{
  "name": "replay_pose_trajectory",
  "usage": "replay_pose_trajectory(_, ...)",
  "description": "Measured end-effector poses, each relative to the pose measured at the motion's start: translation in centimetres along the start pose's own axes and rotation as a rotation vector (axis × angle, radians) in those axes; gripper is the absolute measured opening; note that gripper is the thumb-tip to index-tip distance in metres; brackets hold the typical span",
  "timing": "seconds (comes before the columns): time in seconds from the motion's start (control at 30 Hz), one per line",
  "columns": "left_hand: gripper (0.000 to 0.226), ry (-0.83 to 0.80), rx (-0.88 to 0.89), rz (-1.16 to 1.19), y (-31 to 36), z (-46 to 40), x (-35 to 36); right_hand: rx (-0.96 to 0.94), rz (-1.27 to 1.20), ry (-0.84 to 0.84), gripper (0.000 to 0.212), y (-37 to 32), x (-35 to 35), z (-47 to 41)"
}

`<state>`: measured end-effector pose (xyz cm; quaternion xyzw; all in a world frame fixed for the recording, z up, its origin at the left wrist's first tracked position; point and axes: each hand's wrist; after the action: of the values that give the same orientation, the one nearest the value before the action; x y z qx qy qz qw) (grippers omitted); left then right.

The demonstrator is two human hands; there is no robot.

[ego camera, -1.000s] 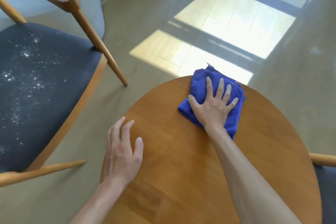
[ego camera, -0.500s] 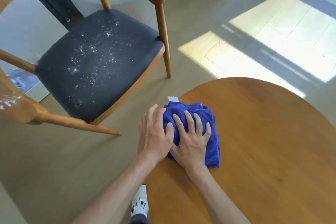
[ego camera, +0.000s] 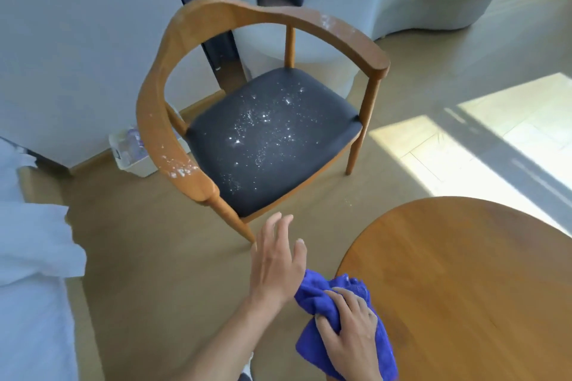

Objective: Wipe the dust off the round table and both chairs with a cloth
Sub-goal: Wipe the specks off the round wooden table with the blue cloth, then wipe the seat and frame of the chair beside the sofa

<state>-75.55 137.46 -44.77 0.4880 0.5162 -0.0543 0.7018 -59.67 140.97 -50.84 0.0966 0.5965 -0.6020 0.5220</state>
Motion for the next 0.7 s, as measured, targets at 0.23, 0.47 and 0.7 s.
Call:
replay_pose_trajectory(0.23, 0.04, 0.18, 0.032, 0.087, -3.1, -1.4, -6.8, 0.268, -0.54, -0.193, 0.047, -8.8, 0.5, -0.4)
replay_pose_trajectory(0.47, 0.04, 0.283, -0.021, 0.146, -9.0, -4.4, -15.3, 0.259, -0.614, -0.1, 0.033, -18.5, 3.5, -1.8)
replay_pose_trajectory(0.7, 0.035, 0.392, -0.323, 0.33, -16.5, -7.2, -19.8, 0.116, -0.553, 0.021, 0.025, -26.5, 5.9, -4.9)
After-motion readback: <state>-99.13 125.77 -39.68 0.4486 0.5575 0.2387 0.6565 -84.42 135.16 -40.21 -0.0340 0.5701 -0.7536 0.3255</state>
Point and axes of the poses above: each hand's wrist, its own z-axis away from the middle knuckle, its own x-axis out of the palm, y = z × x, and after that the axes turned 14 degrees about x, right-handed
